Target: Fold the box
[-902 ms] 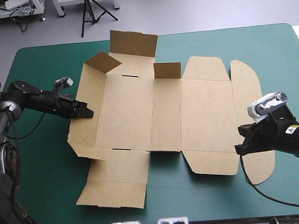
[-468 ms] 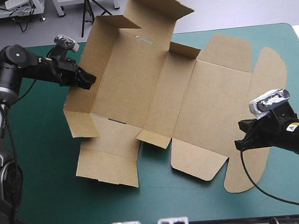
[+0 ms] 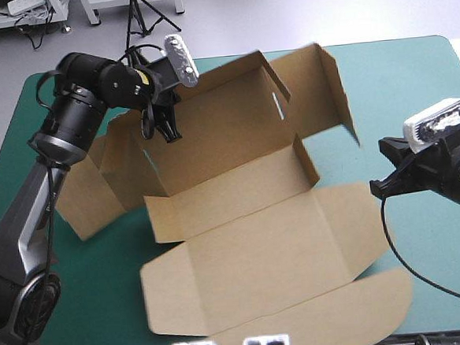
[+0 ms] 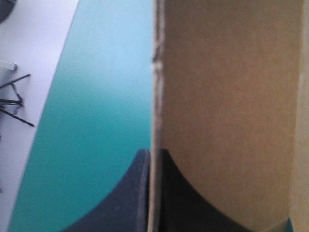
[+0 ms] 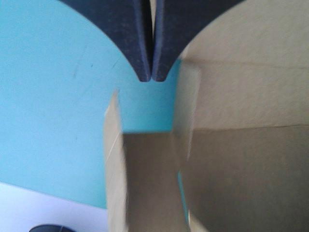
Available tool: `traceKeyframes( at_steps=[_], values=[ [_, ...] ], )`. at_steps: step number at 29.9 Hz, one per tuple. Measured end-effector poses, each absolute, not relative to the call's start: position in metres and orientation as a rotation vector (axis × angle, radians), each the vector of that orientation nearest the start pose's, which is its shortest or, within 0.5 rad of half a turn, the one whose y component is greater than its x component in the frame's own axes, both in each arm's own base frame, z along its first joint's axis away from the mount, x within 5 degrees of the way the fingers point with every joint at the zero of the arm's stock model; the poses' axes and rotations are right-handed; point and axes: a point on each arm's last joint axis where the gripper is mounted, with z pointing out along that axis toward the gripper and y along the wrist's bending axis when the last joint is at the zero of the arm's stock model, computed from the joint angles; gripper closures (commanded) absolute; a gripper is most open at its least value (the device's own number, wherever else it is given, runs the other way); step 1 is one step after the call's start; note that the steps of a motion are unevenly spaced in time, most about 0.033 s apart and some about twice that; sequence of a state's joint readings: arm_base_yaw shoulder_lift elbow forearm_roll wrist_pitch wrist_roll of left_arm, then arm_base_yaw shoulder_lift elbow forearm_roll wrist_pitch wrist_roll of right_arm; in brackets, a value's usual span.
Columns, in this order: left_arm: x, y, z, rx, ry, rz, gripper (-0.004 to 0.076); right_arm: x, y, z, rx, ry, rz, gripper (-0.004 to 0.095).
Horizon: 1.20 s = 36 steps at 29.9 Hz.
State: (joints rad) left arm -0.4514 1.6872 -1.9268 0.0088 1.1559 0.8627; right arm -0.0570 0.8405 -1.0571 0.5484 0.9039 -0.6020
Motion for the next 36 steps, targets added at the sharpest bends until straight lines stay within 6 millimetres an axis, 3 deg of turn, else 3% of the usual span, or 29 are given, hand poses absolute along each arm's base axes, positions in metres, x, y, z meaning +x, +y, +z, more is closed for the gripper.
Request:
traceKeyframes(
  at_steps=[8, 15, 20, 25, 31, 36],
  values=[
    [0.306, -0.203, 0.440, 1.600, 1.699, 0.388, 0.0733, 0.168, 0.028, 0.447, -0.413, 1.951, 0.254, 0.0927],
    [0.305, -0.211, 0.429, 1.567, 1.680, 0.410, 0.0733, 0.201, 0.028, 0.472, -0.438, 1.987, 0.284, 0.0927],
    [0.301, -0.216, 0.404, 1.607, 1.602, 0.412, 0.0733, 0.222, 0.025, 0.481, -0.446, 2.037, 0.261, 0.0927],
    [0.293, -0.226, 0.387, 1.640, 1.441, 0.476, 0.0733, 0.246, 0.023, 0.482, -0.433, 2.080, 0.272, 0.0927],
    [0.294, -0.229, 0.363, 1.663, 1.356, 0.520, 0.0733, 0.281, 0.024, 0.465, -0.450, 2.189, 0.346, 0.0927],
    [0.297, -0.229, 0.354, 1.633, 1.295, 0.571, 0.0733, 0.318, 0.022, 0.448, -0.428, 2.268, 0.389, 0.0926]
  ],
)
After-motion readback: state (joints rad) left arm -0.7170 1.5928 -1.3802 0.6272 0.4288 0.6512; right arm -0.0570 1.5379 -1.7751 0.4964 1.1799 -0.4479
